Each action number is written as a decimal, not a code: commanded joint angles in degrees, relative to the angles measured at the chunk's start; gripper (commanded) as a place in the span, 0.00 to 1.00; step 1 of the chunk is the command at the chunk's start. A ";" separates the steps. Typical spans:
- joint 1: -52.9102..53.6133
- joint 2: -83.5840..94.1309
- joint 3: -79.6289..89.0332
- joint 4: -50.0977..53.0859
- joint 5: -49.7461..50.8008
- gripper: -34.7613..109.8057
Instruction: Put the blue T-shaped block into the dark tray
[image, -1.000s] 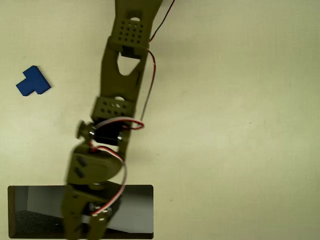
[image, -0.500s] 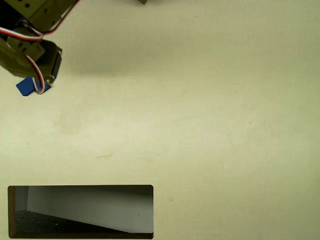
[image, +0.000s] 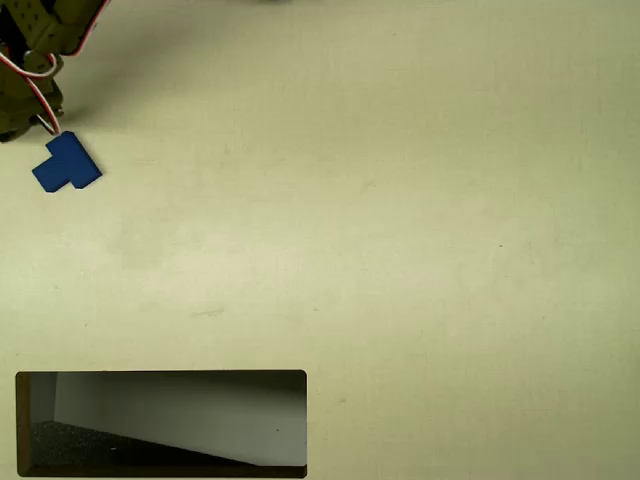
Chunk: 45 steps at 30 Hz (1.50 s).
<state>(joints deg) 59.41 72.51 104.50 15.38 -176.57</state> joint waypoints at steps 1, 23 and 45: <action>2.72 -0.26 -2.81 -0.53 -7.82 0.24; -10.20 -6.86 10.90 -27.16 6.59 0.24; -28.83 -13.01 10.72 -40.34 26.10 0.24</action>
<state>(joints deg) 31.11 58.97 115.66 -23.91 -150.91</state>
